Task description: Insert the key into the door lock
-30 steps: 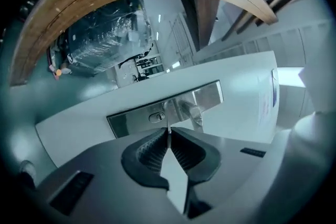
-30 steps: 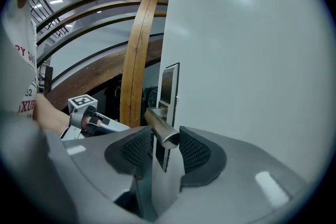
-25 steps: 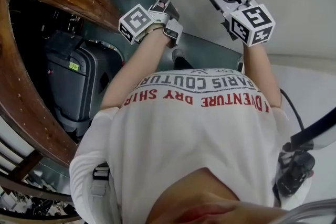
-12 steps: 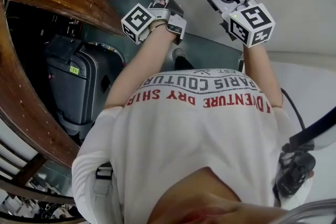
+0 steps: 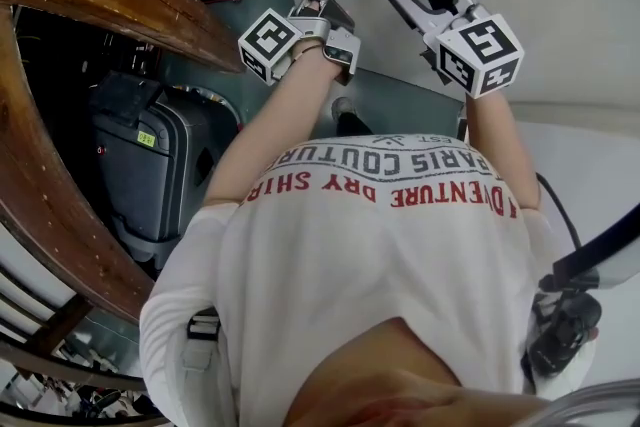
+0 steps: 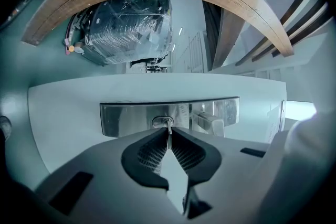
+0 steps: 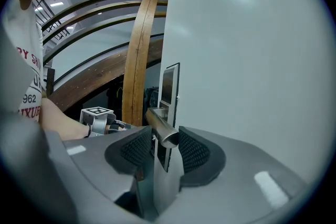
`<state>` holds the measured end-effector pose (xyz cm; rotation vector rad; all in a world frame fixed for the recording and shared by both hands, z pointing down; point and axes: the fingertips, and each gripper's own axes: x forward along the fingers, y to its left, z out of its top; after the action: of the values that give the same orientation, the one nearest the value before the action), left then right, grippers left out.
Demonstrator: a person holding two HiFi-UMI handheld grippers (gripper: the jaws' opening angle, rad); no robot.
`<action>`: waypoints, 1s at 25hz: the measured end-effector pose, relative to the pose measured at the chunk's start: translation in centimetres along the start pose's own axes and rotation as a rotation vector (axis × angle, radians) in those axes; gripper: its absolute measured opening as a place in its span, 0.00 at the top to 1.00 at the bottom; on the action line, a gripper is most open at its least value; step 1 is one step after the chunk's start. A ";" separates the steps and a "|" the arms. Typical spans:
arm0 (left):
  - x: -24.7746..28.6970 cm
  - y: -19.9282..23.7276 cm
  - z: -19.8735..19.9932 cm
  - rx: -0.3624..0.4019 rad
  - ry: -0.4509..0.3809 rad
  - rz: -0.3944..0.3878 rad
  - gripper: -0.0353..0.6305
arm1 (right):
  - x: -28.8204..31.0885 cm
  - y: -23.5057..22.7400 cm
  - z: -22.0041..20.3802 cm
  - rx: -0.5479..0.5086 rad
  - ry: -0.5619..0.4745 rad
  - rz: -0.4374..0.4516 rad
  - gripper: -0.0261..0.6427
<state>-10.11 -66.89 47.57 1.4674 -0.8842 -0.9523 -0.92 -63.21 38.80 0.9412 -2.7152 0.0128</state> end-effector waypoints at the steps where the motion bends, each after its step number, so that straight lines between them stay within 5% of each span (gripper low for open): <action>1: 0.1 0.0 0.0 -0.002 -0.002 -0.003 0.91 | 0.0 -0.1 0.0 0.000 -0.002 0.000 0.73; 16: 1.5 -0.5 0.1 0.034 0.046 -0.066 0.91 | 0.3 -0.2 0.1 -0.020 0.009 -0.016 0.73; 21: 0.5 -1.3 0.3 0.232 0.131 -0.089 0.82 | 0.2 -0.3 -0.1 -0.034 0.010 -0.062 0.73; 25: -2.6 -1.5 0.1 0.584 0.238 -0.018 0.82 | -1.8 -0.7 0.2 -0.023 -0.016 -0.148 0.73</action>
<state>-11.23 -64.36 46.26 2.0360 -1.0196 -0.5286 0.85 -62.69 38.13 1.1376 -2.6468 -0.0554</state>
